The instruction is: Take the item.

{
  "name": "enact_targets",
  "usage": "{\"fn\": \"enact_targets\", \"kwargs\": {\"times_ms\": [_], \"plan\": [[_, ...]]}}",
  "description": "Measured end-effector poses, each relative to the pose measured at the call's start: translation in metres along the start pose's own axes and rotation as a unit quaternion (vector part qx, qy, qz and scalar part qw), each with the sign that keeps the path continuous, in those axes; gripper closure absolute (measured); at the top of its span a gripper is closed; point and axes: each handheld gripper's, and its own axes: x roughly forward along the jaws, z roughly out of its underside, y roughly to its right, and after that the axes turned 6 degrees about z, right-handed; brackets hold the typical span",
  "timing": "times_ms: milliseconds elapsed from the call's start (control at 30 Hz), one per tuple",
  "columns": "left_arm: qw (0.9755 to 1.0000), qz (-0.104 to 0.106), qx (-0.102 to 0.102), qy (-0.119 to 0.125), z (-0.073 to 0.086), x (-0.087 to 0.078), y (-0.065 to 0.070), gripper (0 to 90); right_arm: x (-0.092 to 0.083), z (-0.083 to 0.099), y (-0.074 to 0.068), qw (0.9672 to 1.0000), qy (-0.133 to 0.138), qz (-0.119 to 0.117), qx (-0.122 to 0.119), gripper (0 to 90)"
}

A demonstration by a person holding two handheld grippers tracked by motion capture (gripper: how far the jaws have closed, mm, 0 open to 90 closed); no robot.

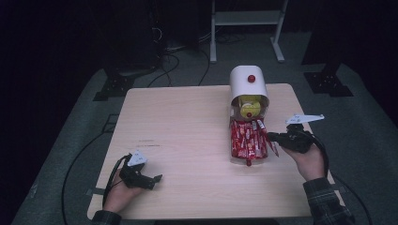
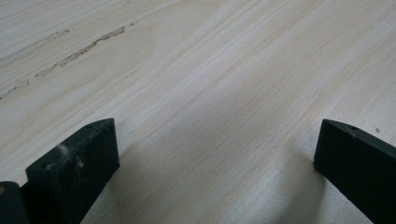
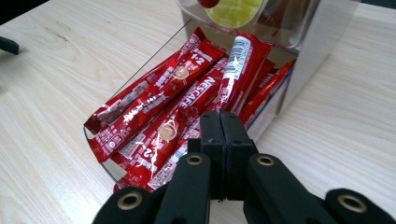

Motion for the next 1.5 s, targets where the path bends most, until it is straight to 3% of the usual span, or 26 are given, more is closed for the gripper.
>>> {"fn": "enact_targets", "kwargs": {"times_ms": [1500], "plan": [[1.0000, 0.000, 0.000, 0.000, 0.000, 0.000, 0.000, 0.0, -0.013, 0.018, 0.044, 0.9983, -0.001, 0.046, 0.037, 88.8]]}}
